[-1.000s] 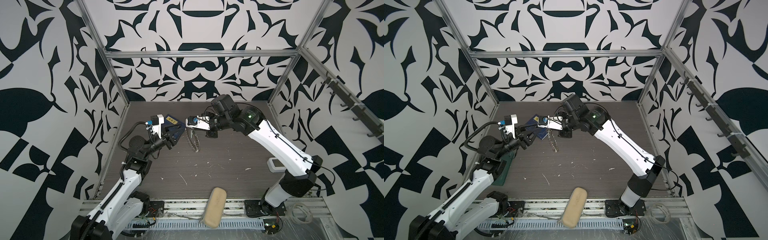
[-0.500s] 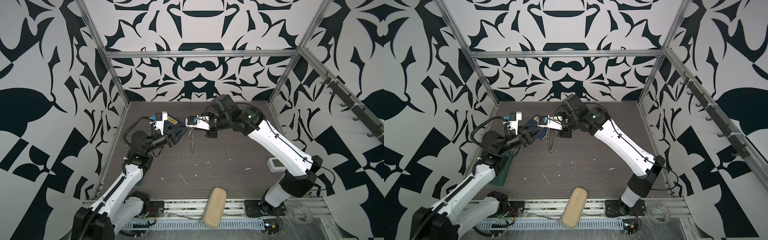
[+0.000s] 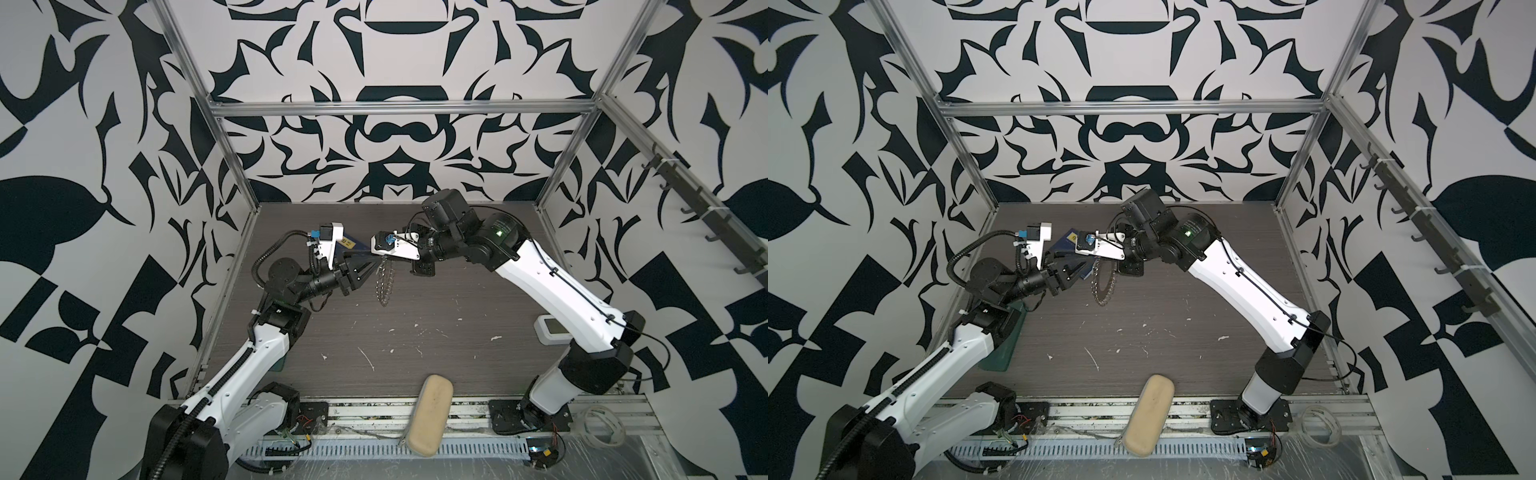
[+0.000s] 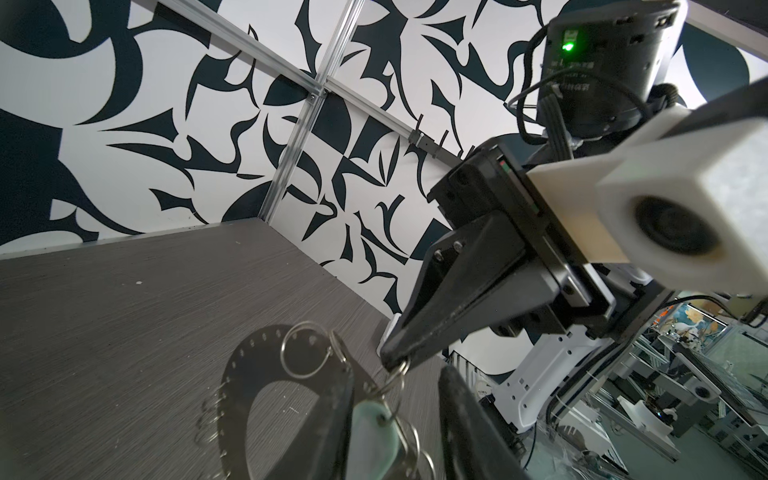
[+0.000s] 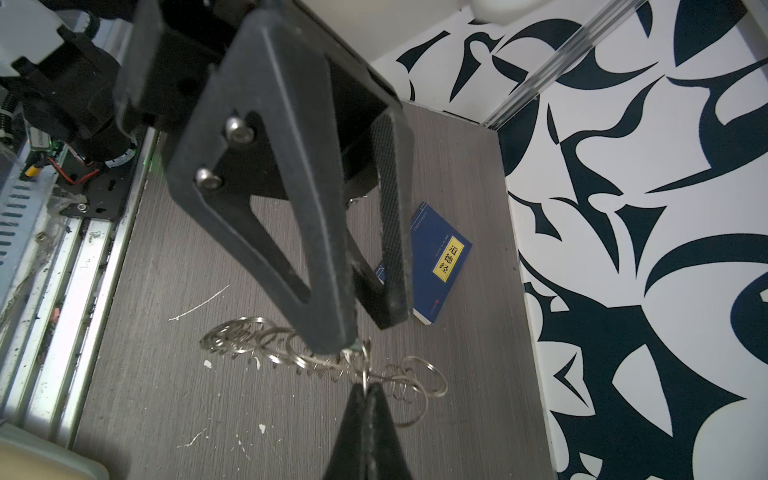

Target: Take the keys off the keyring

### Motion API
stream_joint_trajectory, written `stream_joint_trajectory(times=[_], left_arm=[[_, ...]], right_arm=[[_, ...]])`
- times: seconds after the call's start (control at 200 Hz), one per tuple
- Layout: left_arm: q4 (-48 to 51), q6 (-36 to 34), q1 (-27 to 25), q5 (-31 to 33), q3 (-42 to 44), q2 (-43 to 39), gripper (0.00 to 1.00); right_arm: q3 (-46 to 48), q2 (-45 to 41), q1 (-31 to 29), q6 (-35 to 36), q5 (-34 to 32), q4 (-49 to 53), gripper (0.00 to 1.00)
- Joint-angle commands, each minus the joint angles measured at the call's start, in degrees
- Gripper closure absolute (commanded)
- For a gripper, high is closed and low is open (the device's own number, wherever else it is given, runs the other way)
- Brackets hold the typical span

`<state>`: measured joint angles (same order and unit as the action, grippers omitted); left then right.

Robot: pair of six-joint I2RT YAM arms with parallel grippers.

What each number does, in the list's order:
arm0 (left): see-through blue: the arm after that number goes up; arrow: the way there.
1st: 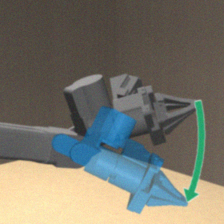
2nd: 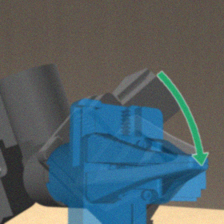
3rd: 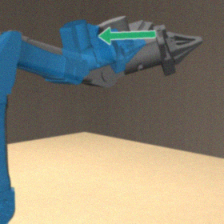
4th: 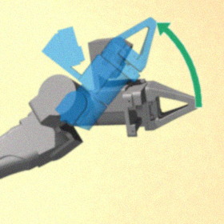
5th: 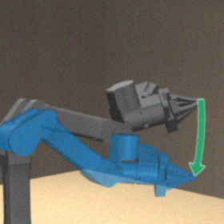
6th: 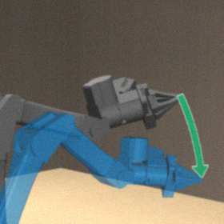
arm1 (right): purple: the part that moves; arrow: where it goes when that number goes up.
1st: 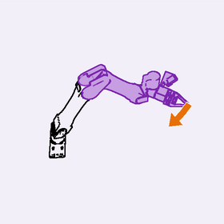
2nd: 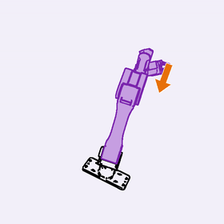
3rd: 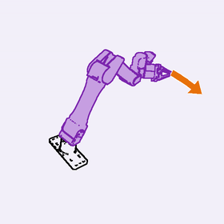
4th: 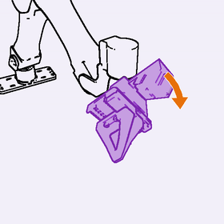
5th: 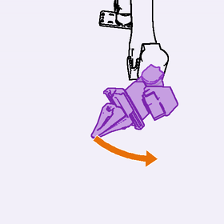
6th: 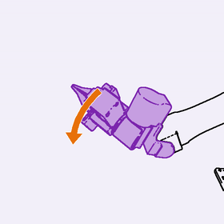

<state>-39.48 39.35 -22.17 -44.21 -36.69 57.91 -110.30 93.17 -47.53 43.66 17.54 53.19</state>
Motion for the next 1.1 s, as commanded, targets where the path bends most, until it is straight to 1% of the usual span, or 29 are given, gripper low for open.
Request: stream_joint_trajectory(times=[0.0, 0.085, 0.155, 0.245, 0.445, 0.6, 0.69, 0.825, 0.935, 1.0, 1.035, 1.095], left_arm=[[-0.1, -1.0, -0.6, -0.5, -1.8, 0.2, 0.65], [1.3, -1.6, -0.7, -0.4, -2.1, 0.1, 0.73], [1.9, -1.8, -0.7, -0.2, -2.2, -0.1, 0.81], [2.4, -1.9, -0.7, 0.4, -2.2, -0.1, 0.84], [3.8, -1.5, -0.7, 1.5, -2.6, 0.6, 1.0], [4.6, -1.2, -0.7, 2.4, -2.9, 0.9, 1.0], [6.0, -2.5, -0.7, 3.4, -3.2, 0.5, 1.0], [14.1, -6.7, -0.6, 6.4, -5.6, -0.5, 1.0], [19.7, -13.1, -0.6, 7.5, -7.1, -2.2, 1.0], [23.4, -15.8, -0.6, 11.0, -7.9, -3.6, 1.0], [25.3, -17.1, -0.6, 12.2, -8.6, -4.1, 1.0], [27.0, -18.9, -0.7, 11.4, -9.8, -4.8, 1.0]], right_arm=[[-2.0, -1.8, -0.4, -0.9, 0.9, -0.6, 1.0], [-2.0, -1.8, -0.3, -0.9, 0.8, -0.5, 1.0], [-2.0, -1.8, -0.3, -0.9, 0.7, -0.4, 1.0], [-2.1, -1.9, -0.3, -0.9, 0.7, -0.4, 1.0], [-1.8, -2.3, -0.4, -1.1, 0.7, -0.7, 1.0], [-0.7, -3.3, -0.3, -1.3, 0.7, -1.9, 1.0], [2.5, -5.2, -0.3, -1.9, 0.7, -4.8, 1.0], [12.2, -11.0, 0.4, -4.8, 2.6, -14.8, 1.0], [22.0, -17.1, 2.3, -9.6, 7.3, -26.9, 1.0], [27.4, -19.8, 3.2, -11.8, 9.6, -33.0, 1.0], [29.6, -20.8, 3.4, -12.4, 10.1, -35.0, 1.0], [32.1, -21.8, 3.4, -13.3, 10.6, -36.6, 1.0]])
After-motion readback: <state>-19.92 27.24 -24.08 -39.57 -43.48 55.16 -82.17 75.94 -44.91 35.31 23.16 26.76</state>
